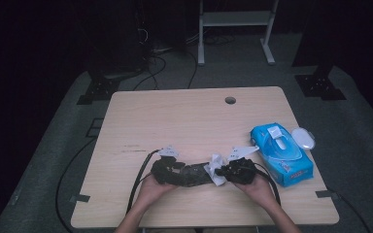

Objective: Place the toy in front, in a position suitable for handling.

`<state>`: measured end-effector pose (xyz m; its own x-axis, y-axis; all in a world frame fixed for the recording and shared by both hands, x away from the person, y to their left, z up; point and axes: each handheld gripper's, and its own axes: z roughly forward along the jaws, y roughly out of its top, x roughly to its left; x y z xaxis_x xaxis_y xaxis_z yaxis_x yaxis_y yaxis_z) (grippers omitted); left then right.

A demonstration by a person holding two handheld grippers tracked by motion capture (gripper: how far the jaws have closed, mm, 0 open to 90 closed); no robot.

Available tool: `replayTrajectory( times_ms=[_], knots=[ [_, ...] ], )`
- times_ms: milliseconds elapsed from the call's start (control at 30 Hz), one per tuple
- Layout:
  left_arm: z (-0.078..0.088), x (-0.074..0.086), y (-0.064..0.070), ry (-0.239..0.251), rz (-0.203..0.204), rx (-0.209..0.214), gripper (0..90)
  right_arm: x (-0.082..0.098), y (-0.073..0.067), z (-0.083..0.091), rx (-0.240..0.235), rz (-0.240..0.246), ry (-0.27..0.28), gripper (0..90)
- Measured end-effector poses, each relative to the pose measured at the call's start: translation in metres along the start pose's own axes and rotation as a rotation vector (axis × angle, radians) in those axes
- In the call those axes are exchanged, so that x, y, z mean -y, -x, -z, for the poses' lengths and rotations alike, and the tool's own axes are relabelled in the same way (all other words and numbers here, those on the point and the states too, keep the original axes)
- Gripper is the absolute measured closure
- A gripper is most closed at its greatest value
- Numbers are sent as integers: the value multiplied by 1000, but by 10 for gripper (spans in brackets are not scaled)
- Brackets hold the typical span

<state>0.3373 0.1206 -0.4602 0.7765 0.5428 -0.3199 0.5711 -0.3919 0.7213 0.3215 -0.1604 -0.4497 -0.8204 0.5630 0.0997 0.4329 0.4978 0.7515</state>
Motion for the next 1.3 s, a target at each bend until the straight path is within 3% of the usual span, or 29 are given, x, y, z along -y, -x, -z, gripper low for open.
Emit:
replayTrajectory(
  times_ms=[433, 700, 1000, 1167, 1300],
  knots=[
    [7, 11, -4, -4, 134, 31, 284, 6, -4, 2, -4, -8, 31, 840],
    [0, 14, -7, -12, 211, 52, 338, 10, -4, 2, -13, -39, 51, 842],
    [-6, 15, -14, 59, 279, 65, 398, 14, -1, 4, -24, -75, 69, 846],
    [-8, 17, -22, 124, 351, 126, 435, 15, 1, 5, -21, -78, 76, 846],
    [-11, 17, -24, 152, 375, 130, 454, 16, 1, 6, -27, -89, 85, 847]
  ],
)
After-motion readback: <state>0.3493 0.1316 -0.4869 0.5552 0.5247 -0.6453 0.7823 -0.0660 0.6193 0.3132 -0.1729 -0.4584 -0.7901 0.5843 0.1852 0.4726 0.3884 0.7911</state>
